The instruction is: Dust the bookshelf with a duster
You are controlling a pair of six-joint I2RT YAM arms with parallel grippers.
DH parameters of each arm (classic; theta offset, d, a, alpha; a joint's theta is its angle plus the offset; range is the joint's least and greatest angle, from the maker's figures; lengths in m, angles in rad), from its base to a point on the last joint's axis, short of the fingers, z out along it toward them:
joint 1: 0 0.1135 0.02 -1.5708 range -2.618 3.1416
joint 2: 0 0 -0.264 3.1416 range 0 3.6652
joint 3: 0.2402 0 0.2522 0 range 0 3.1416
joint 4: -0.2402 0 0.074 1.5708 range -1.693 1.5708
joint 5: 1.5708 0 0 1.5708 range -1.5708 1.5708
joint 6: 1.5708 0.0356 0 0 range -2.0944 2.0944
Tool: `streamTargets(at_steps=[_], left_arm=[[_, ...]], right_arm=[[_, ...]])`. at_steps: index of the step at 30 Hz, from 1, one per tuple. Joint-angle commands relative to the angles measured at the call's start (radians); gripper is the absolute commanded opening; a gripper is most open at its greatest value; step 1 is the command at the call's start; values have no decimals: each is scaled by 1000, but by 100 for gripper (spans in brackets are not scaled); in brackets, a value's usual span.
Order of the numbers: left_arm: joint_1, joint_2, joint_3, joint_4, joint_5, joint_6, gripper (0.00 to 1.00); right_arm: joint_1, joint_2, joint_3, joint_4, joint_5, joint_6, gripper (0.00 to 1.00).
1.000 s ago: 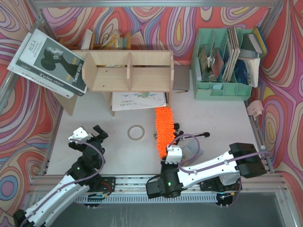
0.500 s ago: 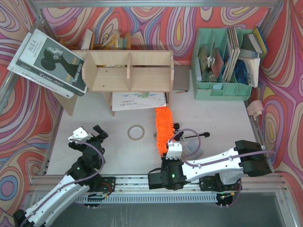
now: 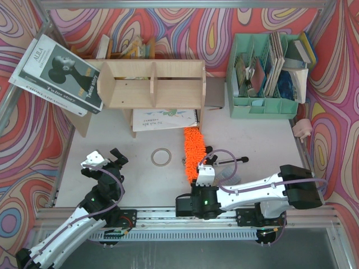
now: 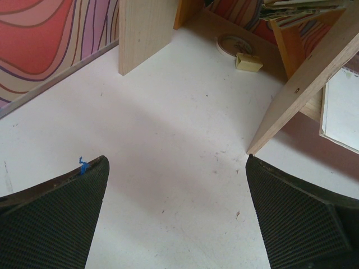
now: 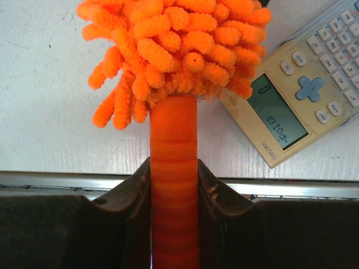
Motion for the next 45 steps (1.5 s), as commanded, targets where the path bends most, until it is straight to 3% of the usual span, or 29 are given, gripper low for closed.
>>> streamTargets(at_steps=[1,10,15,18,23,29,39,45], left_arm=[[5,-11,-5,0,7,-9,99],[5,-10,-4,0,6,-9,99],[5,-9,-5,1,8,-9,99],[5,-7,-4,3,8,-7,99],[5,-9,-4,3,8,-7,98],[5,-10,-4,1,8,-7,99],[5,-19,-5,-7,3,-10,99],[5,-27,-7,-14,2,-12,99]], right_arm=[[-27,-30,-20,-26,16,5,0],[14,5,56,21,95,-120,0],[92,63,137,-59,185,-81,0],[111,69,144,5,208,-175,0],[113,52,105,234,175,-403,0],[111,56,89,397,119,-587,0],[11,147,135,410,-46,-657,0],[7,164,159,399,-54,-680,0]])
